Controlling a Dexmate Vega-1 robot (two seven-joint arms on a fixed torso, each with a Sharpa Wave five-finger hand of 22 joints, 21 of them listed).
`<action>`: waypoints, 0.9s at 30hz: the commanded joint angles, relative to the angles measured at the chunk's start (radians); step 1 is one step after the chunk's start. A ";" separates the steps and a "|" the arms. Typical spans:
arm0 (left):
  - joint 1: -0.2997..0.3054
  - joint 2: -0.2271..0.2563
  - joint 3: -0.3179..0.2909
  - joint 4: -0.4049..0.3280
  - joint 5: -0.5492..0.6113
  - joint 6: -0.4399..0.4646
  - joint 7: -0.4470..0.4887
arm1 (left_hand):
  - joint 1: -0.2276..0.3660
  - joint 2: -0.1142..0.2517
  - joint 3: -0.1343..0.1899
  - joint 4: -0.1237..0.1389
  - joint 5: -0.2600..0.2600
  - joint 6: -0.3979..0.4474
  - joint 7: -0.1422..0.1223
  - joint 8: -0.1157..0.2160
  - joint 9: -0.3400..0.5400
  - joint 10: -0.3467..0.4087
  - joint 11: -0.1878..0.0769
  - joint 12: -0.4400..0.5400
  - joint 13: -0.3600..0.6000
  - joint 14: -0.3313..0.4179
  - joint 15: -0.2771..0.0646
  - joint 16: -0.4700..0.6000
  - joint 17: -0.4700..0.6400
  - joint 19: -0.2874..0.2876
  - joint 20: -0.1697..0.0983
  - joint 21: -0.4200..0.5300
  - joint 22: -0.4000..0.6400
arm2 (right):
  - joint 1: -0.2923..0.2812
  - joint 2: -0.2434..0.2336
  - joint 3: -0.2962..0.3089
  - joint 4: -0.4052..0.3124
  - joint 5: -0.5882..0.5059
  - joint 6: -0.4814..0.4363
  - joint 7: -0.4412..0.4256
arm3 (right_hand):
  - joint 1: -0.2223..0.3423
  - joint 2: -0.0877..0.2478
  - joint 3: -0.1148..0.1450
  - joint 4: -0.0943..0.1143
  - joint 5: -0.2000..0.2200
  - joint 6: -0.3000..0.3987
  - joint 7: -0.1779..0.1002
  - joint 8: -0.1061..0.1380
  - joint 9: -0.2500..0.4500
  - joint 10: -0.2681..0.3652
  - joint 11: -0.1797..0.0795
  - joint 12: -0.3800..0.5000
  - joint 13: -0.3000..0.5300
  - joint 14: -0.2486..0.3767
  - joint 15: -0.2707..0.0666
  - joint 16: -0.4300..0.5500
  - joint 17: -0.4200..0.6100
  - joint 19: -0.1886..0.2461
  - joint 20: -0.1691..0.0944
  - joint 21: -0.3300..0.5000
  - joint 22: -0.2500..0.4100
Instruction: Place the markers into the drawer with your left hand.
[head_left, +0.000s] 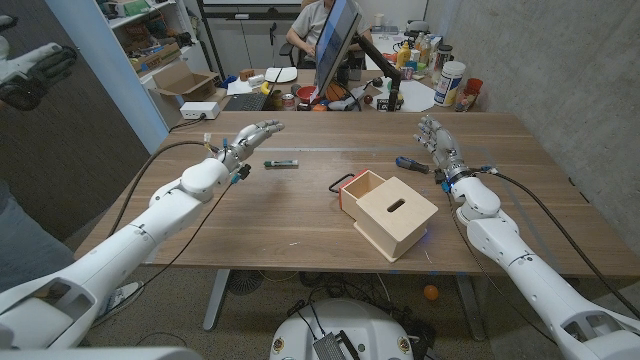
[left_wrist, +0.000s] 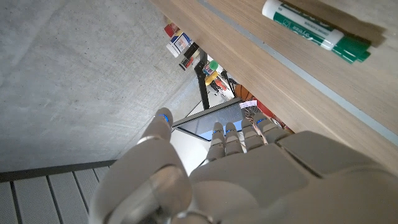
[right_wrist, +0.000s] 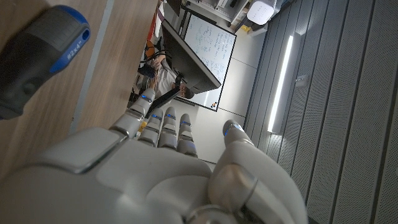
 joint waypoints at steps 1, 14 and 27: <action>-0.040 0.072 0.039 -0.084 0.172 0.105 0.028 | 0.057 -0.004 0.011 -0.015 0.011 0.017 -0.041 0.014 0.005 -0.011 0.011 0.004 0.003 0.001 0.004 0.005 0.003 -0.008 0.010 0.000 0.001 | 0.003 0.015 0.006 0.015 0.006 0.007 0.003 | -0.009 -0.004 0.000 -0.002 0.006 0.008 0.001 0.002 0.006 0.009 0.002 0.008 0.002 0.013 -0.001 0.009 0.002 0.005 0.004 0.007 0.006; -0.091 0.124 0.079 -0.116 0.333 0.162 -0.014 | 0.236 -0.005 0.050 -0.017 0.010 0.084 -0.130 0.030 0.008 -0.023 0.021 0.007 0.004 -0.012 0.034 0.002 0.003 -0.014 0.077 0.002 0.003 | 0.008 0.029 0.002 0.017 -0.005 0.006 -0.016 | -0.013 -0.004 -0.001 -0.001 0.007 0.011 -0.002 0.001 0.006 0.010 0.002 0.006 0.002 0.017 0.000 0.009 0.003 0.001 0.008 0.005 0.006; -0.120 0.183 0.101 -0.151 0.485 0.197 -0.062 | 0.307 -0.012 0.059 -0.016 0.002 0.103 -0.130 0.031 0.009 -0.008 0.036 0.014 0.004 0.001 0.050 0.007 0.002 -0.013 0.081 0.004 0.003 | 0.008 0.041 -0.005 0.012 -0.013 0.000 -0.036 | -0.017 -0.005 -0.002 -0.001 0.008 0.012 -0.004 -0.001 0.006 0.011 0.001 0.005 0.002 0.021 0.002 0.009 0.003 -0.001 0.008 0.004 0.006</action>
